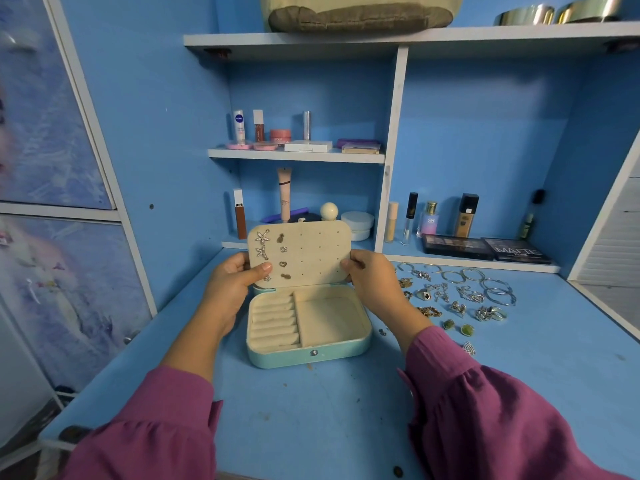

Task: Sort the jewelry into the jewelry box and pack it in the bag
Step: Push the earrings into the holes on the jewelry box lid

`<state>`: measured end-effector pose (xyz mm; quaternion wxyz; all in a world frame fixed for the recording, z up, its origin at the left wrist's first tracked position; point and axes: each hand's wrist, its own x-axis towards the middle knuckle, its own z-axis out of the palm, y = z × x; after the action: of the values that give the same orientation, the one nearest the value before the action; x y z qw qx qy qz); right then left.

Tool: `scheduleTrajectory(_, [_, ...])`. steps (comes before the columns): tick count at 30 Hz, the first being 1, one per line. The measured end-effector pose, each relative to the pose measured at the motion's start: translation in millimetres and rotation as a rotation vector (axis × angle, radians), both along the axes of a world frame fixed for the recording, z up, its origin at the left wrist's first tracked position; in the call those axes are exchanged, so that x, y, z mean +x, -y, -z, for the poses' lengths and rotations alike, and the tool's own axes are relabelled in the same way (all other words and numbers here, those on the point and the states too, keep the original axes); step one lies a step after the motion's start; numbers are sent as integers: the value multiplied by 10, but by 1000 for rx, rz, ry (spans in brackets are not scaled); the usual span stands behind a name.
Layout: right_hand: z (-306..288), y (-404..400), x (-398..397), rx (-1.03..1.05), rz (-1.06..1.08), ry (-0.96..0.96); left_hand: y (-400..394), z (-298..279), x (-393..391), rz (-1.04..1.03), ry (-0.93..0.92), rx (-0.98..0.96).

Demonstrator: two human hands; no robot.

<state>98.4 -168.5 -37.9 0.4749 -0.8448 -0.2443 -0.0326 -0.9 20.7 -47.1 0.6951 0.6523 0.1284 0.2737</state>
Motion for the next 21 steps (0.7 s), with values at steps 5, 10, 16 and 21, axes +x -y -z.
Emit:
scheduleTrajectory(5, [26,-24,-25,18,20,-5,-9,9,-9,-25,-18,5])
scheduleTrajectory(10, [76,-79,-115,47,80,-12,-96,30,0,-48,-62,2])
scheduleTrajectory(16, [66,-91,-157,35,94,-10,-72,47,20,-24,-78,20])
scheduleTrajectory(21, [91,-104,-139,22,93,-8,-97,91,33,7,-95,60])
